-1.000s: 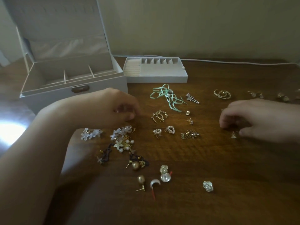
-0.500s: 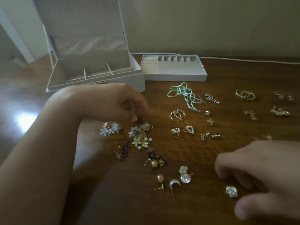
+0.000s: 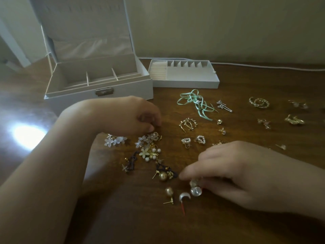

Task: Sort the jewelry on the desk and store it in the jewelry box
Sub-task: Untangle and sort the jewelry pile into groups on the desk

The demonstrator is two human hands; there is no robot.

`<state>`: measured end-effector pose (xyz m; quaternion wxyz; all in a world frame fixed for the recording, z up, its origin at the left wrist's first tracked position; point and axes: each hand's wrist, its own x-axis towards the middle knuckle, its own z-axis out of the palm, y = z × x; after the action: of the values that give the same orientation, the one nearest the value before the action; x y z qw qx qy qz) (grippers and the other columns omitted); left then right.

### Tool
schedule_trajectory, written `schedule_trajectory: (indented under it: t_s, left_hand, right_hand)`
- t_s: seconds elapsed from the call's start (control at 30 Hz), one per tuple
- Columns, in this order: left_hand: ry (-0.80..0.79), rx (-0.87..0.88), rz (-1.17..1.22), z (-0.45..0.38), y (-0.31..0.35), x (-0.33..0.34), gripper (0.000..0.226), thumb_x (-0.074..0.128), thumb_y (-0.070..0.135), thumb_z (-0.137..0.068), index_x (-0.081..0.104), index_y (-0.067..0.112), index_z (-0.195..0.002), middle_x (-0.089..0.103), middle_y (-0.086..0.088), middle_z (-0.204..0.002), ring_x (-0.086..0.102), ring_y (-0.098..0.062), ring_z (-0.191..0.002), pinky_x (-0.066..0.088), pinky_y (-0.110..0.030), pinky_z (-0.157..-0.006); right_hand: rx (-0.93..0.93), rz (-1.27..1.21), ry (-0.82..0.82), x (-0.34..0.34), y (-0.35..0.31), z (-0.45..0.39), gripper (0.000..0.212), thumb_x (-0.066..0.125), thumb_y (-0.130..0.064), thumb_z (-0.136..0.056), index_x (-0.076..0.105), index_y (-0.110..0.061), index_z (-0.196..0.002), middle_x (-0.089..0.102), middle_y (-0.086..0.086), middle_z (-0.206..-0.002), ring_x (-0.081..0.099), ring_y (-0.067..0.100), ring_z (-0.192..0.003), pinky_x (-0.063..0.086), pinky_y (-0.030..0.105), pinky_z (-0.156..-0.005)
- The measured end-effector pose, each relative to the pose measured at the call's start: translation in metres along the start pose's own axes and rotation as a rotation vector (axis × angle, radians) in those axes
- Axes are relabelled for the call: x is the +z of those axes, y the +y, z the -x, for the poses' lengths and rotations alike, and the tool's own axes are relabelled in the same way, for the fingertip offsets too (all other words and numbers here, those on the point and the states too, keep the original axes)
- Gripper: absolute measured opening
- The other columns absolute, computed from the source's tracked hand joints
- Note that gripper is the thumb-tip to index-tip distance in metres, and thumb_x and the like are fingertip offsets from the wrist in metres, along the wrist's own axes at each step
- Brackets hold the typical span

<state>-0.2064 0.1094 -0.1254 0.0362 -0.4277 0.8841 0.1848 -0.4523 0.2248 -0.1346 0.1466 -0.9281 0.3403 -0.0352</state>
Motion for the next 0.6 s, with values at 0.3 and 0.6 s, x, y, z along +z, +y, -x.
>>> schedule_trajectory:
  t_s: [0.3, 0.6]
  left_hand:
    - [-0.004, 0.010, 0.005, -0.002, -0.001, 0.001, 0.021, 0.061, 0.031, -0.093, 0.061, 0.041, -0.111, 0.061, 0.015, -0.100, 0.059, -0.002, -0.085, 0.052, -0.026, -0.079]
    - [0.030, 0.080, 0.032, -0.007, -0.013, 0.006, 0.030, 0.064, 0.035, -0.090, 0.055, 0.063, -0.093, 0.059, 0.026, -0.096, 0.058, 0.006, -0.084, 0.047, -0.020, -0.070]
  right_hand:
    - [0.047, 0.008, 0.066, -0.018, 0.015, 0.010, 0.009, 0.054, -0.037, -0.091, 0.058, -0.037, -0.098, 0.058, -0.022, -0.090, 0.057, -0.004, -0.086, 0.050, 0.023, -0.072]
    - [0.946, 0.069, 0.208, -0.074, 0.116, 0.114, 0.037, 0.081, -0.022, -0.075, 0.061, -0.054, -0.074, 0.063, -0.007, -0.059, 0.058, 0.015, -0.062, 0.043, 0.031, -0.059]
